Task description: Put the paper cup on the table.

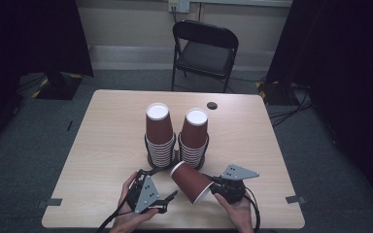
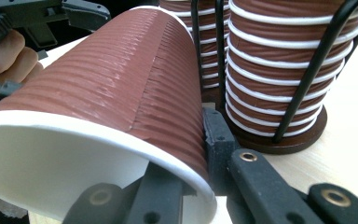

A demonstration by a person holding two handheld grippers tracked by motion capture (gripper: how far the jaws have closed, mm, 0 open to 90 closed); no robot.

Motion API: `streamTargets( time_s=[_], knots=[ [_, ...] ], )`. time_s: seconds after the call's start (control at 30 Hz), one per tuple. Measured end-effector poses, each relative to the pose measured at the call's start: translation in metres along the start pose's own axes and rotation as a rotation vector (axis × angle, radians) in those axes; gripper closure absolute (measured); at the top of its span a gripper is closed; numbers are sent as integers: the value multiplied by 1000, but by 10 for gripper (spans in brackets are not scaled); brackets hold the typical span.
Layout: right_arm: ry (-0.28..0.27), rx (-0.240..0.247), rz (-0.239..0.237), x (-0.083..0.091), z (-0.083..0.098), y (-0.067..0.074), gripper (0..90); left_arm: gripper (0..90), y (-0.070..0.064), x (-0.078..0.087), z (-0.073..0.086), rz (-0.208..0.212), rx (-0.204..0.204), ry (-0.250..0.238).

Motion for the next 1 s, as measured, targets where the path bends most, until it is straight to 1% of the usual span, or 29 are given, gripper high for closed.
streamTargets(
  time_s=[0.07, 0.17, 0.23, 0.27, 0.3, 0.33, 0.37, 0.43, 0.53, 0.57, 0.6, 0.63, 0.67, 0.73, 0.8, 0.87, 0.93, 1.0],
  knots=[
    [12, -1, -7, -1, -3, -1, 853, 156, -2, -1, 1, -2, -18, 1],
    [37, 1, -16, -3, -7, -1, 853, 154, -5, -2, 2, -31, -55, 8],
    [52, 4, -24, -5, -9, -1, 853, 154, -7, -3, 2, -40, -80, 5],
    [58, 4, -25, -5, -10, -1, 853, 155, -8, -3, 3, -52, -90, 6],
    [58, 4, -25, -5, -10, -1, 853, 154, -8, -3, 3, -52, -90, 6],
    [60, 2, -30, -6, -11, 0, 853, 155, -10, -4, 3, -57, -103, 10],
    [65, 2, -35, -6, -13, 0, 853, 155, -12, -5, 2, -79, -116, 13],
    [74, 1, -39, -7, -14, 1, 854, 153, -14, -6, 1, -97, -139, 17],
    [79, -11, -37, -5, -17, -1, 854, 155, -17, -8, 0, -105, -145, 10],
    [81, -13, -39, -5, -18, -2, 854, 155, -19, -9, 0, -108, -171, 15],
    [88, -14, -40, -4, -19, -2, 854, 155, -20, -10, 0, -112, -187, 19],
    [90, -11, -43, -4, -20, -2, 854, 155, -20, -10, 0, -112, -187, 19],
    [96, -13, -47, -4, -22, -2, 854, 154, -22, -12, -1, -126, -213, 28],
    [111, -14, -49, -4, -23, -2, 854, 150, -23, -13, -1, -139, -227, 28],
    [127, -14, -47, -5, -24, -3, 854, 153, -24, -12, -1, -141, -243, 32],
    [132, -19, -53, -5, -25, -3, 854, 153, -25, -13, -1, -155, -274, 42],
    [148, -17, -56, -7, -26, -3, 854, 152, -26, -14, -1, -167, -282, 39],
    [162, -15, -62, -8, -27, -2, 854, 139, -26, -15, -1, -178, -300, 47]
  ],
)
Point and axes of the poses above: each handheld gripper's, and its own axes: x roughly backward along the jaws, z roughly out of its underside, y roughly to its left, the point moved 2 cm from there along -x, roughly forward along the jaws, and after that the axes turned 7 degrees about x, right-handed, at the moved point
